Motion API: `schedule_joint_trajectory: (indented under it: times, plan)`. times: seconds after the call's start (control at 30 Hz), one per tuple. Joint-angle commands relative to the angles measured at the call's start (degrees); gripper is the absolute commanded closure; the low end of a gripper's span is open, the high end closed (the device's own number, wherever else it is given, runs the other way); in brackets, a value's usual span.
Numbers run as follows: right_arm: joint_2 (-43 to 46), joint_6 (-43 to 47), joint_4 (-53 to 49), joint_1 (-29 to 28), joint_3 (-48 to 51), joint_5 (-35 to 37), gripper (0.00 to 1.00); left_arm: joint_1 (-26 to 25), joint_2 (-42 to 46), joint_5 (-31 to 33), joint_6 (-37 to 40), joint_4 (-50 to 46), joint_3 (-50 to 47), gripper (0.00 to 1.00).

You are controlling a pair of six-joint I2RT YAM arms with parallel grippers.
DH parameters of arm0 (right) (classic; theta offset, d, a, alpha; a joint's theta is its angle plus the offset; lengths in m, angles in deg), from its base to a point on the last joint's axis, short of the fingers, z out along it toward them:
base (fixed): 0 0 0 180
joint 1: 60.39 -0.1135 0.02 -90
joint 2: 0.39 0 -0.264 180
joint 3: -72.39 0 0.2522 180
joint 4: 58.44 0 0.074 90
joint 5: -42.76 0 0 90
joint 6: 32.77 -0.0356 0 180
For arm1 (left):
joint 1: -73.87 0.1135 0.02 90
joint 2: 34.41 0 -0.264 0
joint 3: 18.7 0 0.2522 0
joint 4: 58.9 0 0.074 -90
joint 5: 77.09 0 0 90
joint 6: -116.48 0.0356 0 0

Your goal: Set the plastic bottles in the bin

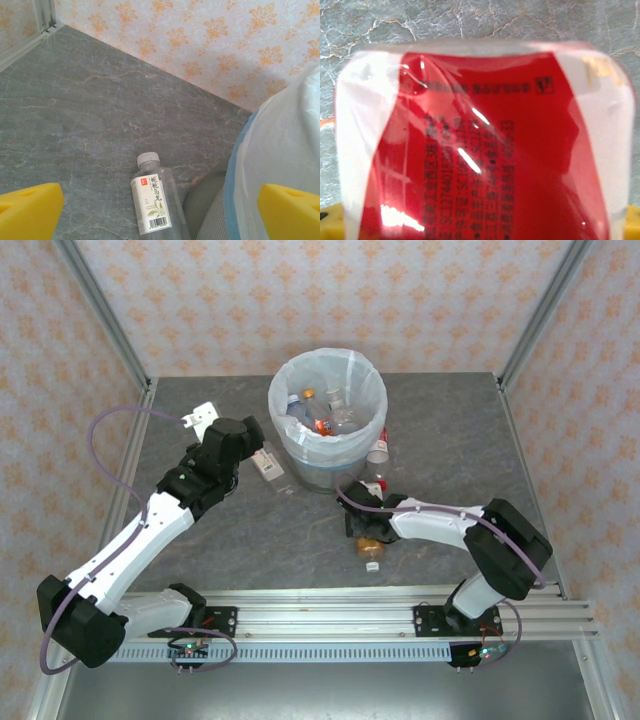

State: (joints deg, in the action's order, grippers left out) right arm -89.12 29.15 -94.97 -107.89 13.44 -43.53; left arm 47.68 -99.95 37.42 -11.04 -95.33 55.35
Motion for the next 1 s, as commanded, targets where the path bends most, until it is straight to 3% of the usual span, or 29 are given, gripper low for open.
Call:
schedule_joint_trajectory:
  times: [0.0, 0.37, 0.73, 0.97]
  plan:
    - [1.88, -0.69, -0.93, -0.39, 0.72, 3.45, 0.37, 0.6, -0.03, 1.42, -0.54, -1.05, 1.06, 0.0]
    - [7.82, -0.66, 1.75, -0.39, 3.53, 5.54, 0.56, 0.6, -0.2, 1.11, -0.19, -1.44, 1.1, 0.0]
    - [19.28, 3.28, 5.0, -0.39, 7.13, 9.25, 0.59, 0.88, -1.32, -0.69, -1.12, -0.81, 1.19, 0.0]
    - [26.14, 4.99, 9.14, -0.39, 9.74, 8.05, 0.58, 1.05, -2.22, -1.91, -1.87, -0.7, 1.24, 0.0]
